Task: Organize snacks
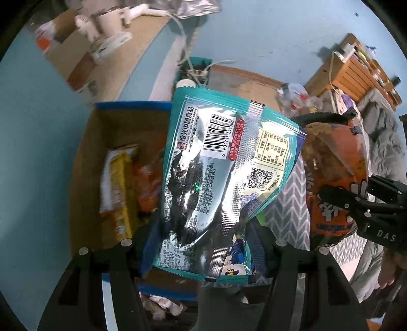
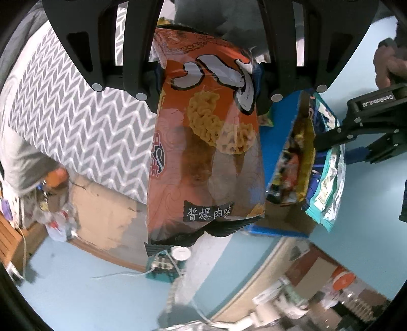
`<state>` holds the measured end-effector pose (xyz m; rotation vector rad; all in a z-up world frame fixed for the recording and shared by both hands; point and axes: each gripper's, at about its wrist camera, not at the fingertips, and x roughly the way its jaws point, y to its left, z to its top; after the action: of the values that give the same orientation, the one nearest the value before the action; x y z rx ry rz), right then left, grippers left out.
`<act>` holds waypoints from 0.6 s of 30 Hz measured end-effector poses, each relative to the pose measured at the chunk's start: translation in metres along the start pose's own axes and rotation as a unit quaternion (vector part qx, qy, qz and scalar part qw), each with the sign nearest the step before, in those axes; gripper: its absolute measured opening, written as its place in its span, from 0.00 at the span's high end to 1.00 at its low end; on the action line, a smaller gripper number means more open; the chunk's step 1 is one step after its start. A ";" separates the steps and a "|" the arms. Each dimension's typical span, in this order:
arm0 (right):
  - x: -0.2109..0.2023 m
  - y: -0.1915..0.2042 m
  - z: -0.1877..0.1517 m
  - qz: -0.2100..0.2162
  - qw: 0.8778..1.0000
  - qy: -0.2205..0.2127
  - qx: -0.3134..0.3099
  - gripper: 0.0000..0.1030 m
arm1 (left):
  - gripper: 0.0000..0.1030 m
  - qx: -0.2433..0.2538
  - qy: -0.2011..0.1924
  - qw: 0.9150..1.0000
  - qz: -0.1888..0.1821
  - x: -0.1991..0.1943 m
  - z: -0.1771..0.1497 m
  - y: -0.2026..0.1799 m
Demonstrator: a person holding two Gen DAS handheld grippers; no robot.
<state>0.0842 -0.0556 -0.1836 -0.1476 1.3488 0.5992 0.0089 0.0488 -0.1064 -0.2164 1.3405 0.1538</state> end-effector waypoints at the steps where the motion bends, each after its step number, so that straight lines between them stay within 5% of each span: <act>1: 0.003 0.007 0.004 0.003 1.000 0.002 -0.005 0.50 | 0.38 -0.005 -0.001 1.000 0.003 -0.001 -0.001 0.007; 18: 0.056 0.105 0.052 0.057 0.997 0.033 -0.042 0.50 | 0.38 -0.094 0.019 0.995 0.029 0.023 -0.027 0.102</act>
<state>0.0834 0.0734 -0.1994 -0.1614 1.4025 0.7532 -0.0354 0.1405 -0.1416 -0.3403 1.3708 0.3268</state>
